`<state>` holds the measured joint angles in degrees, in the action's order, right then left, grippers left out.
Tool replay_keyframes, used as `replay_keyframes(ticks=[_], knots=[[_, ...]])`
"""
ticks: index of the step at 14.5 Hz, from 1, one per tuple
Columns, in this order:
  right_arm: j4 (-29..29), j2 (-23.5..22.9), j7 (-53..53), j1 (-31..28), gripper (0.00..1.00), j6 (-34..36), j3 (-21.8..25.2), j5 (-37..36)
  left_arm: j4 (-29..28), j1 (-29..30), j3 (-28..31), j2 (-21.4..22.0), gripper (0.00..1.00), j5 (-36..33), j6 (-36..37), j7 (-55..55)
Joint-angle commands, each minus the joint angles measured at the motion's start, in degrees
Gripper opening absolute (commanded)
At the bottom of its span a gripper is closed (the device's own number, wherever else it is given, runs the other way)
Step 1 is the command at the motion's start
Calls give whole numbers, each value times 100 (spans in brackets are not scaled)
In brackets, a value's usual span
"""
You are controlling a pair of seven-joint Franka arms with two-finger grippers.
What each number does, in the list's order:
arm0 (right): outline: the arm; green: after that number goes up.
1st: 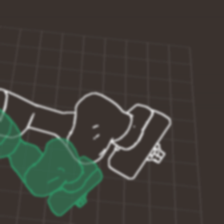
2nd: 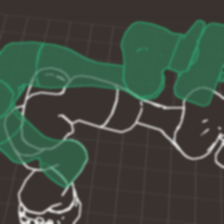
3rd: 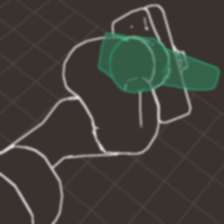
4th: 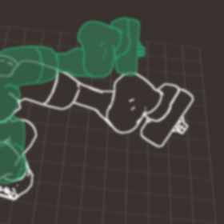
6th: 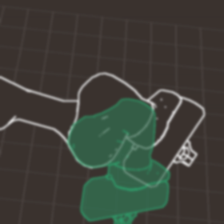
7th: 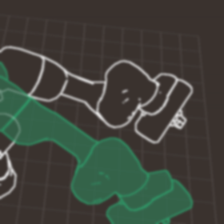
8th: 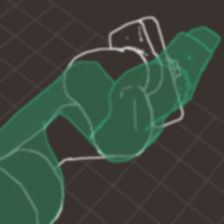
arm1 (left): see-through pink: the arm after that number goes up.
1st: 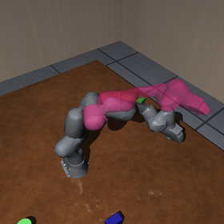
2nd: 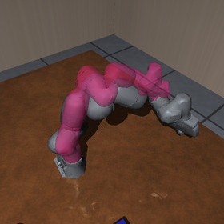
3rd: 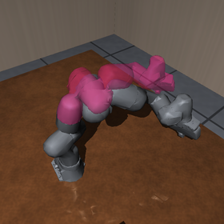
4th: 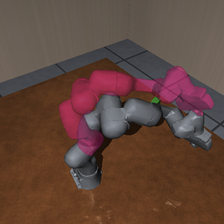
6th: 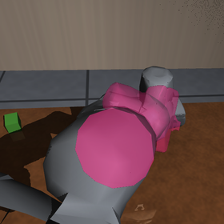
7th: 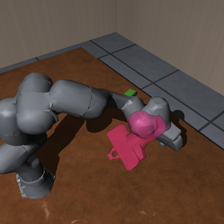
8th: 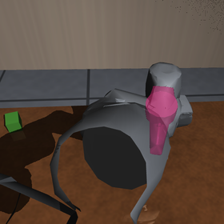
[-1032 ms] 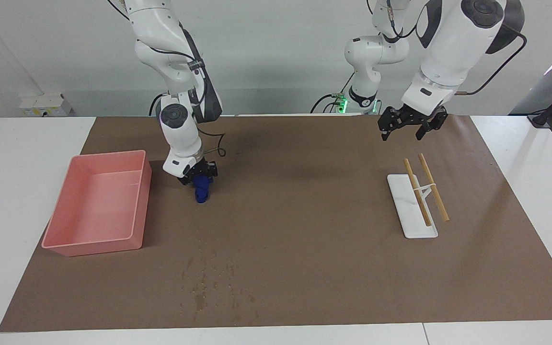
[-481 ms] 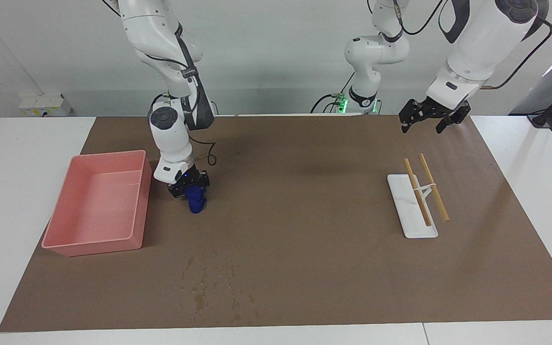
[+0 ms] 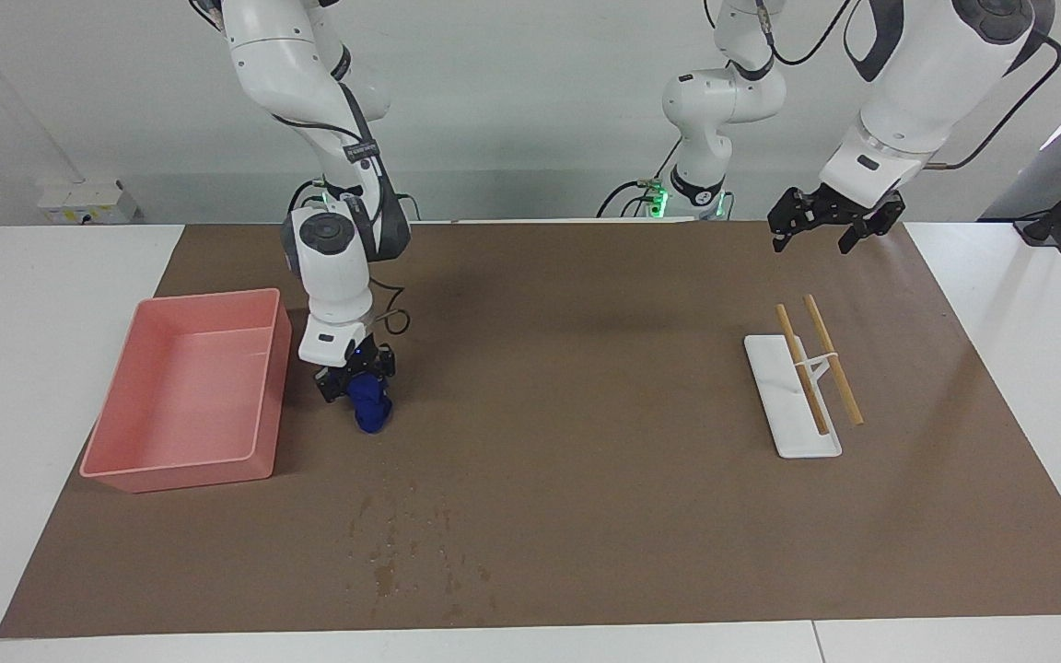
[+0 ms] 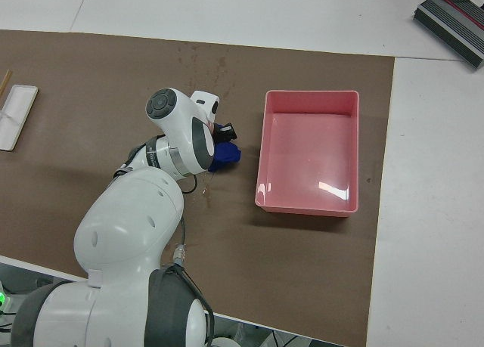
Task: Wipe water with towel using both arms
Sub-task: 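Rub the towel over the wet streak with the right gripper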
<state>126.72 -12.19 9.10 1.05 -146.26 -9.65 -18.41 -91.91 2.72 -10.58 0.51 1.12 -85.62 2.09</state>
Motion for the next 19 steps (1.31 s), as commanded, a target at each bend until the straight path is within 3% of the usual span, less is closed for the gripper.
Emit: replay_keyframes(ticks=[1,5,13,17,19], knots=[[-183,-99,57,-88,0,-78,-46,-207,-274,-70,74,239,100,-76,45,-86],[-69,-274,-733,-88,0,-43,-64,108,-310,-245,301,275,100,-77,28,-86],[-16,-249,-752,-18,0,1186,-64,2410,-300,-176,224,266,100,-77,-296,-59],[422,-21,-770,0,0,1442,-64,2641,-327,-114,188,266,100,-77,-394,-59],[529,111,-874,140,0,1914,-64,2641,-310,-140,188,266,100,-77,-403,-68]])
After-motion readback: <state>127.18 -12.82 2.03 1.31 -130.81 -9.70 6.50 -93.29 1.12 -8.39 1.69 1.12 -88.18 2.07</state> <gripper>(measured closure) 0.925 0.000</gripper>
